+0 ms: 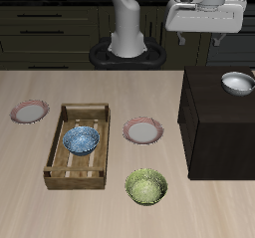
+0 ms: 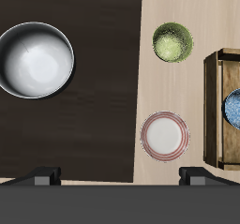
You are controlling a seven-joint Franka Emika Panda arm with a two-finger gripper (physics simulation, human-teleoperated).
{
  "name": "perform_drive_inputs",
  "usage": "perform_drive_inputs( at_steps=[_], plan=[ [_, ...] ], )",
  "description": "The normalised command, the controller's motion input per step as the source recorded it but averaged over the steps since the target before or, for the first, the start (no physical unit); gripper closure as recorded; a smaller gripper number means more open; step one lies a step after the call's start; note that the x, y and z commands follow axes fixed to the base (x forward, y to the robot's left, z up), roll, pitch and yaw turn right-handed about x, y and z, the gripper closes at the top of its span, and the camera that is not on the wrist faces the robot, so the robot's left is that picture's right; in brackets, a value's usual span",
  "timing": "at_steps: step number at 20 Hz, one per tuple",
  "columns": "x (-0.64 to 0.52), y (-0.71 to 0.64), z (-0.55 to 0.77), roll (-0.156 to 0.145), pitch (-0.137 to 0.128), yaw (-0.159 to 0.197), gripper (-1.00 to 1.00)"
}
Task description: Place the white bowl onto the plate that is in the table center
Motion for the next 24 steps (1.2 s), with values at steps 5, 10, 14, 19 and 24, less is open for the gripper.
perform_drive_inputs(
  at_steps=[5,10,14,19,24],
  plan=[
    [0.19,0.11,-0.01,-0.015,-0.004,-0.014,-1.0],
    [0.16,0.14,-0.05,-0.013,0.002,0.005,-1.0],
    [0.1,0.17,0.0,0.001,0.004,0.002,-1.0],
    [0.02,0.26,0.02,0.046,0.007,-0.011,-1.0],
    [0.09,0.18,0.0,-0.005,-0.002,0.007,-1.0]
  ],
)
